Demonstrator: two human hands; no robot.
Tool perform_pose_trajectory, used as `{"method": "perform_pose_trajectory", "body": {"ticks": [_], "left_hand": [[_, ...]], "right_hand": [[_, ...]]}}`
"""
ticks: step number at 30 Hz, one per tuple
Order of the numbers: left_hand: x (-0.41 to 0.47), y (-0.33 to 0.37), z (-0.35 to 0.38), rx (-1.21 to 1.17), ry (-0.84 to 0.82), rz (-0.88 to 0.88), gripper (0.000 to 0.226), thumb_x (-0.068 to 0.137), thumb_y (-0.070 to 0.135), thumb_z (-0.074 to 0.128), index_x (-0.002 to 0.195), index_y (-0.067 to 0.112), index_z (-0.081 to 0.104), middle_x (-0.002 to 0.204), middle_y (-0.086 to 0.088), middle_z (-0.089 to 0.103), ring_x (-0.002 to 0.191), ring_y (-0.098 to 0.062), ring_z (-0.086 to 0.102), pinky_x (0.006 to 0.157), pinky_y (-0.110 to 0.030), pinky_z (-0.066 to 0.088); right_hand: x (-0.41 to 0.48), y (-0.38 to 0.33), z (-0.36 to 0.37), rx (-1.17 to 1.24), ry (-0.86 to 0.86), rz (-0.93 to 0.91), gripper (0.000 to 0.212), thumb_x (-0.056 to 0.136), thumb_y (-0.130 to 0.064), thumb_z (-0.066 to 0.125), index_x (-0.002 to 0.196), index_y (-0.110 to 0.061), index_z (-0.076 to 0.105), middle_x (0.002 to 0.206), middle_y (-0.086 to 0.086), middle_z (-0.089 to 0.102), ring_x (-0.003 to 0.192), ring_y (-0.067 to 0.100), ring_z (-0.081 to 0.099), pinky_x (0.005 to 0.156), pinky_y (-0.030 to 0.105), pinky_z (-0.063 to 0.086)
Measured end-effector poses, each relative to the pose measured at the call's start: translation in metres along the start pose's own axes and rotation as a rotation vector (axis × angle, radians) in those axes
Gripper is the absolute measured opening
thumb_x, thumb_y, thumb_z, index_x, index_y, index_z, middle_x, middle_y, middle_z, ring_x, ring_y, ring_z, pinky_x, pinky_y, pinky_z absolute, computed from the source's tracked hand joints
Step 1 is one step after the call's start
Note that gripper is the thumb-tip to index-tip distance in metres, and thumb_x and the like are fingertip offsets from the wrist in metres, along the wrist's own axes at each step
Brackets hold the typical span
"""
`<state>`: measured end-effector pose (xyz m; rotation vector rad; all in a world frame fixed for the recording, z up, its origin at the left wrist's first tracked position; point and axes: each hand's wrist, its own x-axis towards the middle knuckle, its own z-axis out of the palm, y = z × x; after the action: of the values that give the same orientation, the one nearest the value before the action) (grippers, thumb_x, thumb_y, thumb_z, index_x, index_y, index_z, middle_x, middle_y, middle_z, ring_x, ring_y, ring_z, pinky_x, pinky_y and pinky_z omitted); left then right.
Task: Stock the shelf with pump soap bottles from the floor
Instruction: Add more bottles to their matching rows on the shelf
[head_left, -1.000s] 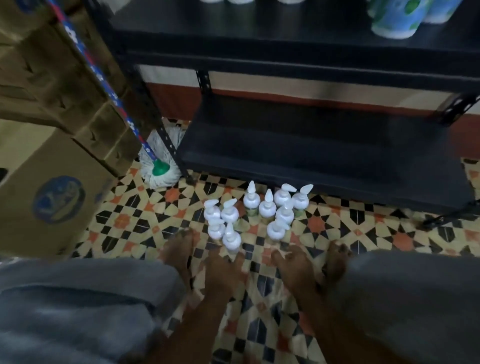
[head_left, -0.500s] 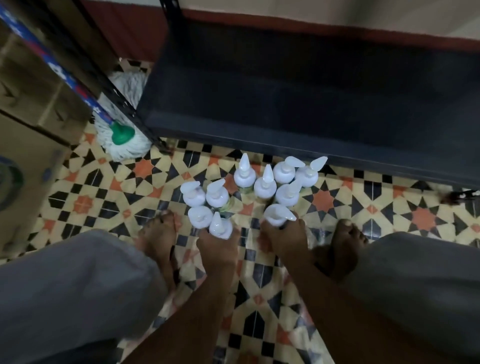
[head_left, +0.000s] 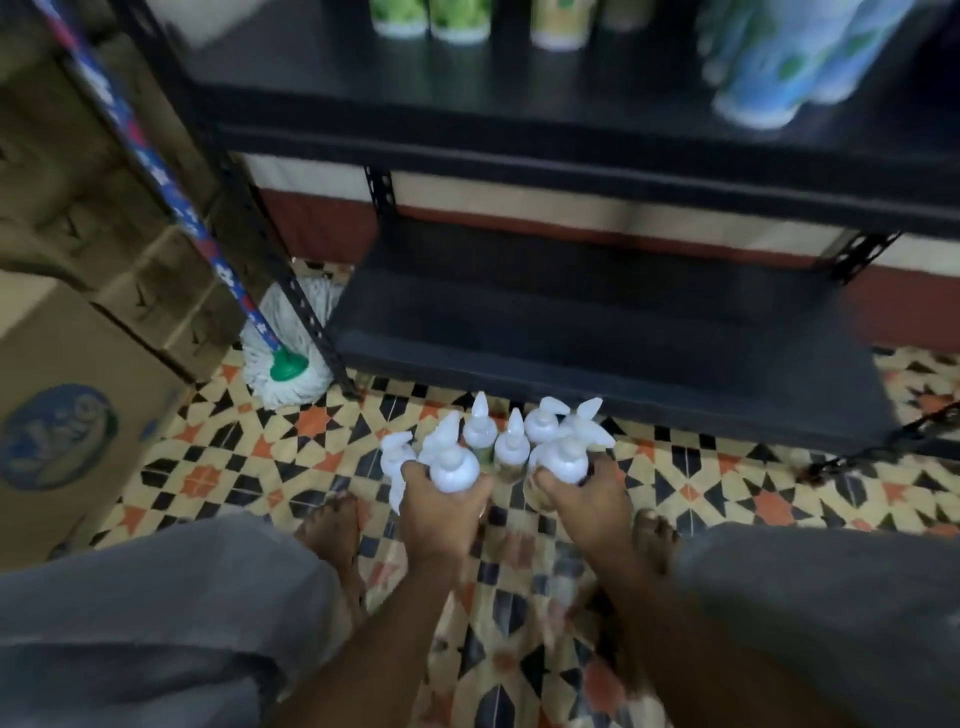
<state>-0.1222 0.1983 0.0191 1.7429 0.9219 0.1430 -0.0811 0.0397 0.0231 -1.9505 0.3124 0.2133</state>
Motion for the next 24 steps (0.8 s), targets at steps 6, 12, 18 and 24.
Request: {"method": "perform_pose_trajectory", "body": {"ticks": [6, 12, 18, 24], "left_hand": [[-0.009, 0.129, -0.048, -0.149, -0.105, 0.292, 0.042, 0.078, 0.030, 0.082, 0.106, 0.018, 0.054, 0.097, 0.004, 0.064, 0.088, -0.015, 0.065, 0.071, -0.031, 0.051], [-0.040, 0.242, -0.099, -0.345, -0.150, 0.456, 0.027, 0.081, 0.037, 0.081, 0.097, 0.029, 0.061, 0.097, 0.000, 0.070, 0.086, -0.016, 0.070, 0.077, -0.036, 0.059], [-0.070, 0.258, -0.119, -0.506, -0.433, 0.376, 0.038, 0.086, 0.051, 0.069, 0.116, 0.030, 0.060, 0.102, -0.015, 0.076, 0.080, -0.032, 0.076, 0.073, -0.044, 0.061], [-0.074, 0.232, -0.107, -0.573, -0.535, 0.186, 0.083, 0.060, 0.048, 0.073, 0.130, 0.007, 0.055, 0.117, -0.026, 0.069, 0.098, -0.038, 0.071, 0.081, -0.050, 0.060]], "right_hand": [[-0.019, -0.124, -0.046, 0.145, -0.037, -0.139, 0.034, 0.080, -0.037, 0.078, 0.104, -0.025, 0.058, 0.097, -0.005, 0.070, 0.089, 0.014, 0.069, 0.080, 0.042, 0.058], [-0.054, -0.237, -0.094, 0.421, -0.179, -0.296, 0.031, 0.084, -0.041, 0.075, 0.109, -0.027, 0.065, 0.107, 0.000, 0.074, 0.096, 0.016, 0.072, 0.082, 0.039, 0.059], [-0.074, -0.264, -0.118, 0.552, -0.379, -0.226, 0.044, 0.092, -0.051, 0.063, 0.125, -0.022, 0.063, 0.113, 0.009, 0.073, 0.106, 0.029, 0.071, 0.095, 0.051, 0.056], [-0.078, -0.235, -0.114, 0.614, -0.453, -0.119, 0.042, 0.089, -0.031, 0.067, 0.126, -0.013, 0.061, 0.101, 0.011, 0.071, 0.091, 0.027, 0.070, 0.080, 0.047, 0.059]]}}
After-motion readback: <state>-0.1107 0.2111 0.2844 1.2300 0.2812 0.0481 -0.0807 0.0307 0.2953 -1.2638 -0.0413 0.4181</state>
